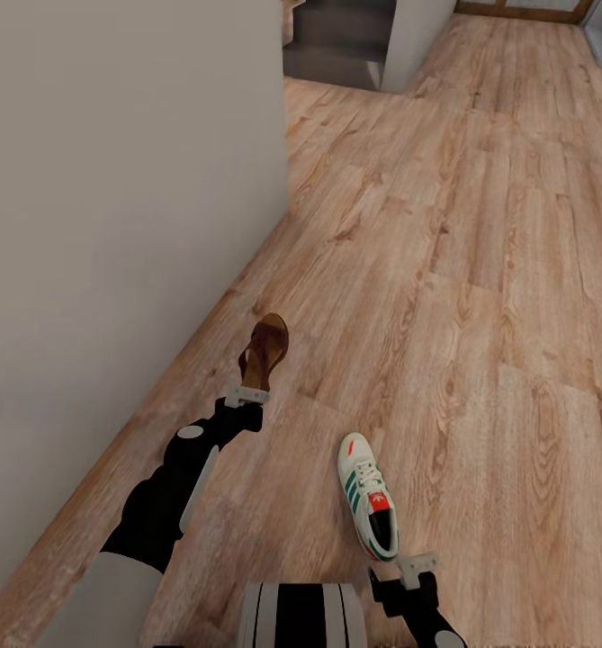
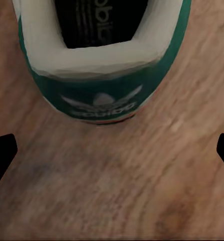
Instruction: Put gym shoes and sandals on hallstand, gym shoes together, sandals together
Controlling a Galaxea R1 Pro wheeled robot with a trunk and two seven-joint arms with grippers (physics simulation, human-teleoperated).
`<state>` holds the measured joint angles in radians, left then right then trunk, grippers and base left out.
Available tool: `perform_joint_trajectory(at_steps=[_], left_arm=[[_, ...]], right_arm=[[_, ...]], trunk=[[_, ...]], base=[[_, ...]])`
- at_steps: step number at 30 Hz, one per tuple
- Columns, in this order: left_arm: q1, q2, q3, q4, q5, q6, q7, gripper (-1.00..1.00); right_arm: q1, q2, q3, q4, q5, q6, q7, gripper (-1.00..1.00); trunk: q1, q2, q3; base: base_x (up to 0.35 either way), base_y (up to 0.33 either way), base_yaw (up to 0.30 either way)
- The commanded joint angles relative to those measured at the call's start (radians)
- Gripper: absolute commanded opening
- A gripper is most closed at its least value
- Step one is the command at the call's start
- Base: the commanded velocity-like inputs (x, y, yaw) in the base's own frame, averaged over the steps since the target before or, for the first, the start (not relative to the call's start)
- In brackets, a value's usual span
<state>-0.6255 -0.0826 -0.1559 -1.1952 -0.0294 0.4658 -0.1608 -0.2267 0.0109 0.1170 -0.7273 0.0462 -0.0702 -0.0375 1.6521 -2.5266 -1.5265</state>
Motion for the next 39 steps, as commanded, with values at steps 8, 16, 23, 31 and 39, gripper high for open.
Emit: perform_joint_trajectory(at_steps=[8,16,23,31,39], left_arm=[[0.010,-0.002,0.001,0.000,-0.006,0.000,-0.007,-1.00],[0.014,0.000,0.001,0.000,-0.006,-0.002,-0.007,-1.00],[0.015,0.001,0.001,0.000,-0.006,-0.003,-0.007,-1.00],[0.015,0.001,0.001,0.000,-0.004,-0.002,-0.007,-1.00],[0.015,0.001,0.001,0.000,-0.004,-0.003,-0.007,-1.00]], right_arm=[[0.000,0.000,-0.033,0.000,0.004,-0.002,-0.003,1.00],[0.000,0.000,-0.036,0.000,0.004,-0.002,-0.003,1.00],[0.000,0.000,-0.036,0.000,0.005,-0.002,-0.002,1.00],[0.000,0.000,-0.036,0.000,0.005,-0.002,-0.002,1.00],[0.000,0.000,-0.036,0.000,0.005,-0.002,-0.002,1.00]], trunk=[[0.000,0.000,-0.008],[0.000,0.000,-0.009],[0.000,0.000,-0.009],[0.000,0.000,-0.009],[0.000,0.000,-0.009]], base=[[0.000,0.000,0.000],[0.017,0.000,0.000],[0.060,0.000,0.000],[0.002,0.003,0.000],[0.000,0.101,0.000]])
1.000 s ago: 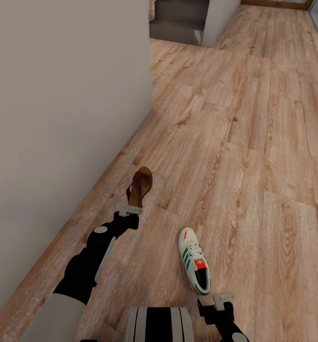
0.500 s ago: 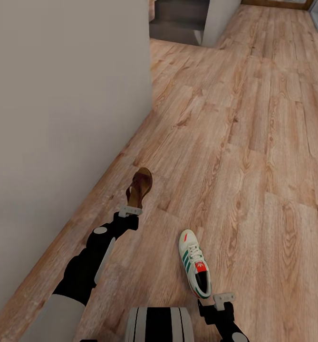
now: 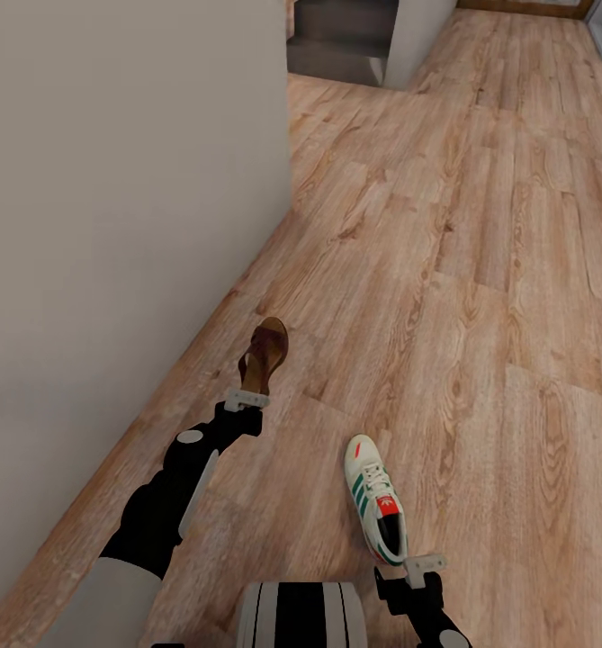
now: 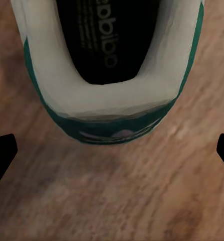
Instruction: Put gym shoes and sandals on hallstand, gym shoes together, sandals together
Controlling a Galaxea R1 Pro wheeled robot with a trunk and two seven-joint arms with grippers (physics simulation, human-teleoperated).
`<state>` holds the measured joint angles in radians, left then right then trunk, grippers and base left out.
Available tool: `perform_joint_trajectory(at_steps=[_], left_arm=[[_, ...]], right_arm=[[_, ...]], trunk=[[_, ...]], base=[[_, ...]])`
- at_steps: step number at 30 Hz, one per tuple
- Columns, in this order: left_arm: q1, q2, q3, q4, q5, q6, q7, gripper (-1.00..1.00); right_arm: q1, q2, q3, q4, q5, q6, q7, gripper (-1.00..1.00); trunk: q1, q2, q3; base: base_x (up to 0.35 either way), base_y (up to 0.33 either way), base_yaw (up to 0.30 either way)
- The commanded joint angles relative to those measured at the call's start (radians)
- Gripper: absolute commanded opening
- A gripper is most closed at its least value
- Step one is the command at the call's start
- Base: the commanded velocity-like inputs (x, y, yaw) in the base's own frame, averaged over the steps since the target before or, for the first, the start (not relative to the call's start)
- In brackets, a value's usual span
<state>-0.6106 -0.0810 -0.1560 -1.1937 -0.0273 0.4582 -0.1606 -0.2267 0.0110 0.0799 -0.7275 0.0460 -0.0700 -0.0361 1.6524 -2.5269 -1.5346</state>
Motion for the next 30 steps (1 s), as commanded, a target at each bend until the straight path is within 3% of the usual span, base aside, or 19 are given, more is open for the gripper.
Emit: perform_joint_trajectory(at_steps=[1,30], left_arm=[[0.000,0.000,0.001,-0.001,-0.006,0.005,-0.007,-1.00],[0.000,0.000,0.001,0.000,-0.007,0.005,-0.008,-1.00]], right_arm=[[0.000,0.000,0.001,0.000,0.005,-0.002,-0.004,1.00],[0.000,0.000,0.001,-0.001,0.005,-0.003,-0.004,1.00]], trunk=[[0.000,0.000,-0.001],[0.000,0.000,-0.001]], base=[[0.000,0.021,0.000],[0.043,0.006,0.000]])
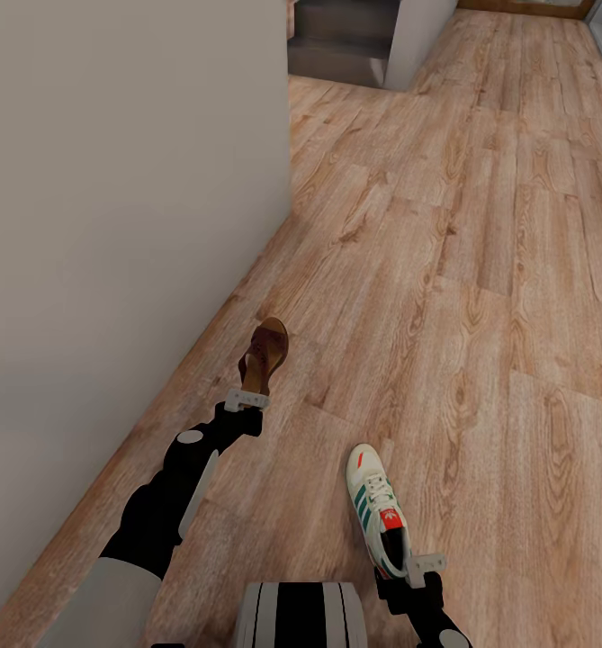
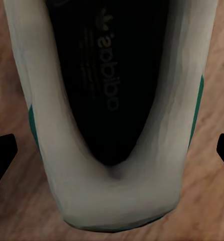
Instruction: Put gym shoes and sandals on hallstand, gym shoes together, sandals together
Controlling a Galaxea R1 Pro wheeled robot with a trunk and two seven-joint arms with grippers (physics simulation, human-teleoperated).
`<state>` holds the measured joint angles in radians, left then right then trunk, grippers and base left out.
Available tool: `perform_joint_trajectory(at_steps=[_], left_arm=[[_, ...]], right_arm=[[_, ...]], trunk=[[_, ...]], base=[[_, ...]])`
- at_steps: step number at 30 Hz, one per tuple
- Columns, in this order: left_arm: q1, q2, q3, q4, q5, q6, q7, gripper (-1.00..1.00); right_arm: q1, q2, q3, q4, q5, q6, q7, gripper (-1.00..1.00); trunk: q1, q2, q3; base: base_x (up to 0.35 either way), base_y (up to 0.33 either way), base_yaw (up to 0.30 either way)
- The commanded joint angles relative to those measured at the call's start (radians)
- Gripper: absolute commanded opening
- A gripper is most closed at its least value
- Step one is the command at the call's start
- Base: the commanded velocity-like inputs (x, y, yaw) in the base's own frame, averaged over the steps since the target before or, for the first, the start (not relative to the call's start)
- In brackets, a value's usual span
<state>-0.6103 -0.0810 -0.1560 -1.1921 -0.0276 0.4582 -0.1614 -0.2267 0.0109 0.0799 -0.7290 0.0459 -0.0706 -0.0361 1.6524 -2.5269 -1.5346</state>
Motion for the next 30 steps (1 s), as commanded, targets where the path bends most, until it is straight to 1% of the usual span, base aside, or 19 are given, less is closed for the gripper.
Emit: perform_joint_trajectory(at_steps=[1,5,6,30], left_arm=[[0.000,0.000,0.001,-0.001,-0.007,0.005,-0.007,-1.00],[0.000,0.000,0.001,0.000,-0.006,0.005,-0.007,-1.00],[0.000,0.000,0.001,0.000,-0.006,0.005,-0.007,-1.00],[0.004,0.000,0.001,-0.005,-0.008,0.005,-0.006,-1.00]], right_arm=[[0.000,0.000,0.001,0.000,0.005,-0.002,-0.004,1.00],[0.000,0.000,0.001,0.000,0.005,-0.002,-0.004,1.00],[0.000,0.000,0.001,0.001,0.005,-0.003,-0.004,-1.00],[0.000,0.000,0.001,0.000,0.005,-0.003,-0.004,-1.00]], trunk=[[0.000,0.000,-0.001],[0.000,0.000,-0.001],[0.000,0.000,-0.001],[0.000,0.000,-0.001]], base=[[0.007,0.000,0.000],[0.003,0.000,0.000],[0.000,0.000,0.000],[0.000,0.000,0.000]])
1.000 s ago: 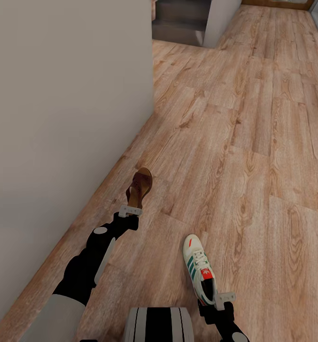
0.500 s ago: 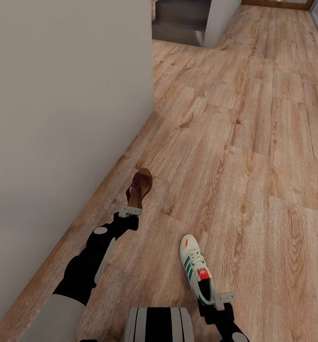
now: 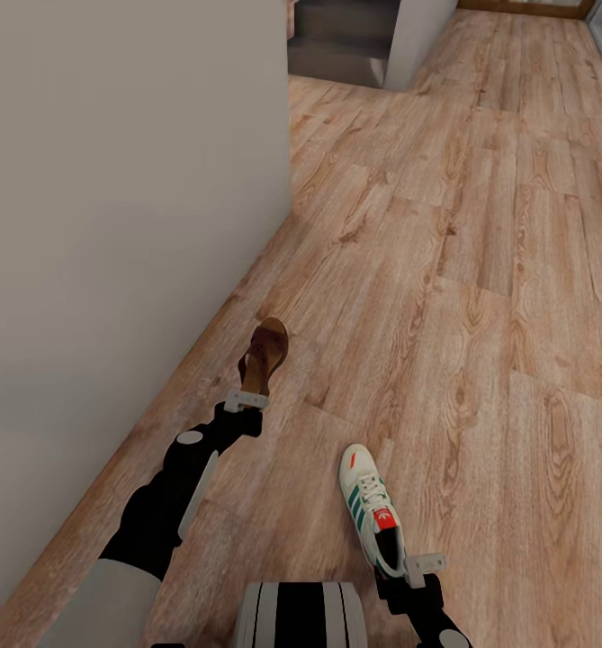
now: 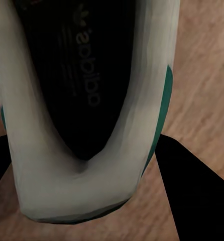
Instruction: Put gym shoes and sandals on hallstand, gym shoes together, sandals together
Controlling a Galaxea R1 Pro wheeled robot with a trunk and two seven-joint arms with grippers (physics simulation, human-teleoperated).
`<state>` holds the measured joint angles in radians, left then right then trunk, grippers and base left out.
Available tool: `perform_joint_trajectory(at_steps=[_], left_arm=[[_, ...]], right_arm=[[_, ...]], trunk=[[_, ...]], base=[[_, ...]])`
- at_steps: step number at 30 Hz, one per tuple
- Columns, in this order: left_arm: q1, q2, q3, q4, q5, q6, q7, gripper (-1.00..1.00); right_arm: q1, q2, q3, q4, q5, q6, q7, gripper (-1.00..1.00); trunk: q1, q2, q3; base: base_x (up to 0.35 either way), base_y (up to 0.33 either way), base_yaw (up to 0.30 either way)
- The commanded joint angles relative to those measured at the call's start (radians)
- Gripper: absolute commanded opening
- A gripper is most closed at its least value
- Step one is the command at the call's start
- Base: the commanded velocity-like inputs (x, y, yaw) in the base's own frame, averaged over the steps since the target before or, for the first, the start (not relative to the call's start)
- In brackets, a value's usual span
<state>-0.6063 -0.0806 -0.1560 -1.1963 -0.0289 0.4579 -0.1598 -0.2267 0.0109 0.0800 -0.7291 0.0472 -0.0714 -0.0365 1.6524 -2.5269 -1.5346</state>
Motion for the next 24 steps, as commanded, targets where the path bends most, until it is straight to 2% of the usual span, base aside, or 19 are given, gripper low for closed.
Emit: perform_joint_trajectory(at_steps=[1,4,21,24], left_arm=[[0.001,0.000,0.001,-0.002,-0.006,0.005,-0.007,-1.00],[0.001,0.001,0.001,-0.002,-0.006,0.005,-0.007,-1.00],[0.004,0.008,0.006,-0.002,-0.008,0.006,-0.007,-1.00],[0.020,0.009,0.008,-0.001,-0.010,0.004,-0.007,-1.00]], right_arm=[[0.000,0.000,0.001,0.000,0.003,-0.002,-0.003,-1.00],[0.000,0.000,0.001,0.000,0.003,-0.002,-0.003,-1.00],[0.000,0.000,0.001,-0.003,0.003,-0.004,-0.003,-1.00],[0.000,0.000,0.001,-0.004,0.003,-0.004,-0.004,-1.00]], trunk=[[0.000,0.000,-0.001],[0.000,0.000,-0.001],[-0.008,0.004,0.065],[-0.009,0.004,0.077]], base=[[0.000,0.000,0.000],[0.000,0.000,0.000],[0.000,0.000,0.000],[0.000,0.000,0.000]])
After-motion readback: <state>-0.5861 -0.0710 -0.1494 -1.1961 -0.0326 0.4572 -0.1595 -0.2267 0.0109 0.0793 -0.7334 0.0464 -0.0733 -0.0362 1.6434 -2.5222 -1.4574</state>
